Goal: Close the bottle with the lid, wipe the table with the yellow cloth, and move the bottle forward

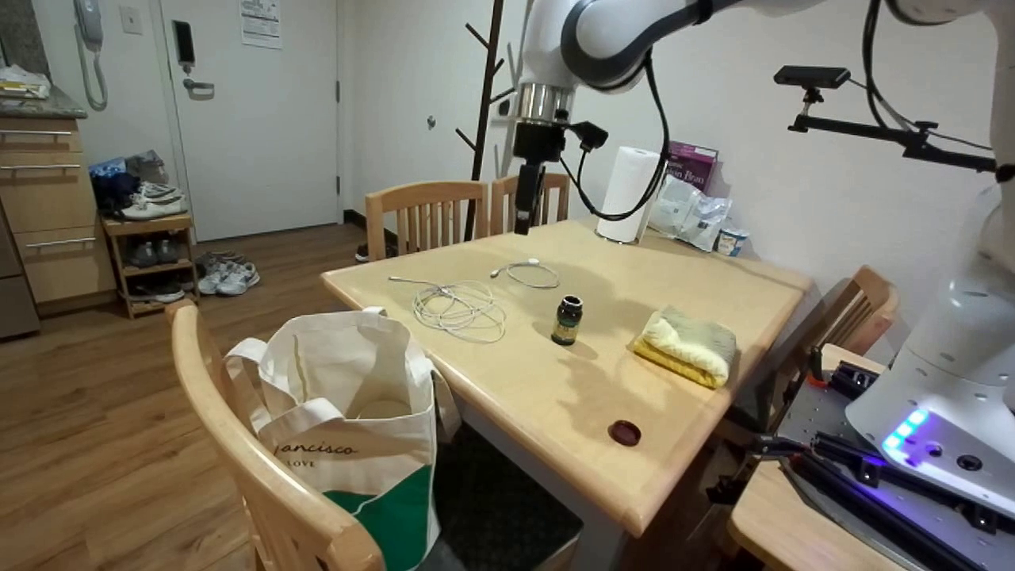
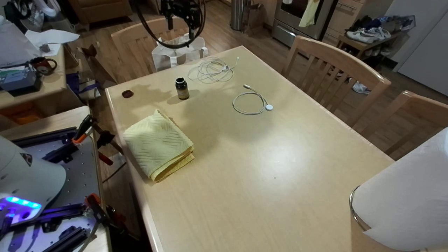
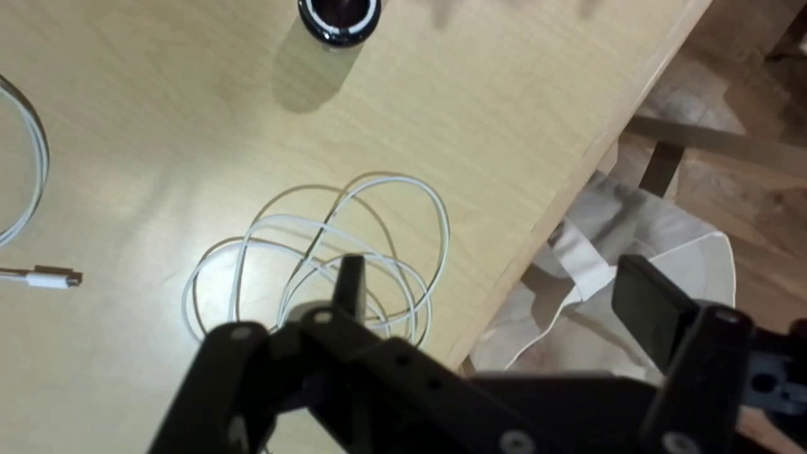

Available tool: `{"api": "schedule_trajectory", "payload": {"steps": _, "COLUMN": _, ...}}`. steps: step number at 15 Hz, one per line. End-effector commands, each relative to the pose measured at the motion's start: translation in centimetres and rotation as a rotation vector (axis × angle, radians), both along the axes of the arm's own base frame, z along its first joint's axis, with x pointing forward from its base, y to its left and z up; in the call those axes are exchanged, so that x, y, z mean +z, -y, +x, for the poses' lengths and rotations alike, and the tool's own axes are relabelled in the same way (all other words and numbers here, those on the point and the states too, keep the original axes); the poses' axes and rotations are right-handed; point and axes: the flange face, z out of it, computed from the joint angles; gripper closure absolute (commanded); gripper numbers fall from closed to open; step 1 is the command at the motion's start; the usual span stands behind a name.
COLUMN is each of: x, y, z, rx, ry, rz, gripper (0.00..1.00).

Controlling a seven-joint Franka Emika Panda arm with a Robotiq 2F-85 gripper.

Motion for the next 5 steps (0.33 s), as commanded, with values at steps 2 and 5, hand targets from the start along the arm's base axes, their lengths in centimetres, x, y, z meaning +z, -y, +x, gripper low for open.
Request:
{"api": "schedule_trajectory", "payload": {"steps": 2, "x": 0.6, "y": -0.2, "z": -1.1, "rx": -0.033, "ry": 0.086, "rz": 0.026, "gripper": 0.00}}
{"api": "schedule_trajectory", "payload": {"steps": 5, "x": 0.5, "y": -0.1, "z": -1.9, "rx": -0.040, "ry": 0.104, "rz": 0.029, "gripper": 0.00}}
